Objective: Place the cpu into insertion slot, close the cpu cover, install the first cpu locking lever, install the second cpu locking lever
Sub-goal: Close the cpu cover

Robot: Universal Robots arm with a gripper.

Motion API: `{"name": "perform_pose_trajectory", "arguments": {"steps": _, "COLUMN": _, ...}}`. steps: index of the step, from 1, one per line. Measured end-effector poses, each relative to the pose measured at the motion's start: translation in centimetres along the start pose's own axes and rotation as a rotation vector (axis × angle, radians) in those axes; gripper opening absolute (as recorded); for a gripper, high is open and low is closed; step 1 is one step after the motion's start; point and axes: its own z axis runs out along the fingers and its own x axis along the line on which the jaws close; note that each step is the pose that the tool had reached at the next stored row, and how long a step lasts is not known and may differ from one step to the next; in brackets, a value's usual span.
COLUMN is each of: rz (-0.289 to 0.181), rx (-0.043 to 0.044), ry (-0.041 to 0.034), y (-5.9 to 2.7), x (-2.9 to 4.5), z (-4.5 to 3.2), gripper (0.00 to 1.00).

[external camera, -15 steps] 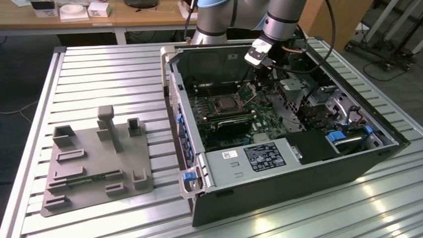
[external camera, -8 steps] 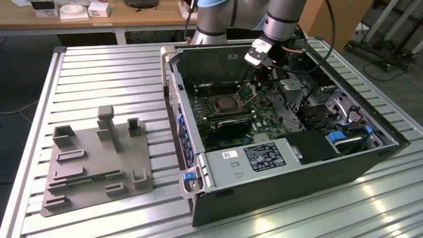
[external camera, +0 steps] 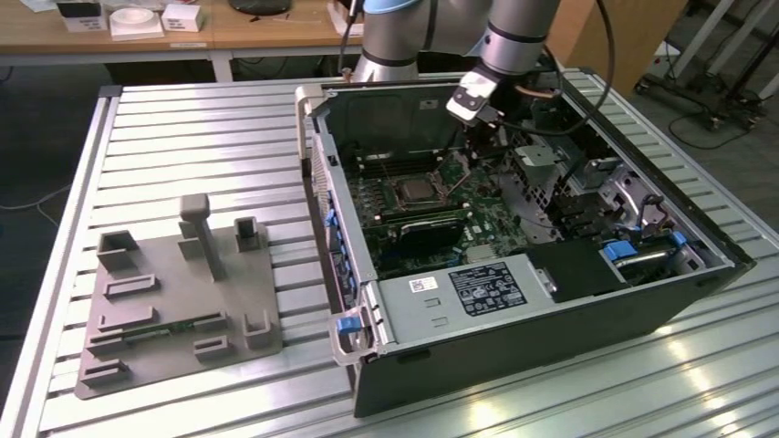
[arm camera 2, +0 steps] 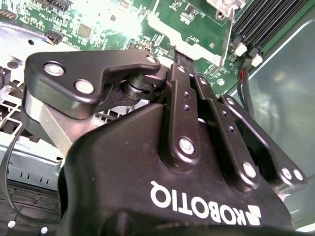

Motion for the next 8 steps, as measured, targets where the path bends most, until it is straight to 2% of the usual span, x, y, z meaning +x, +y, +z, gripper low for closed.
{"name": "perform_pose_trajectory", "arguments": {"steps": 8, "rz": 0.000, "rx": 0.0000, "ry": 0.0000, "y": -0.93, "x": 0.00, "z": -0.01, "gripper": 0.10}}
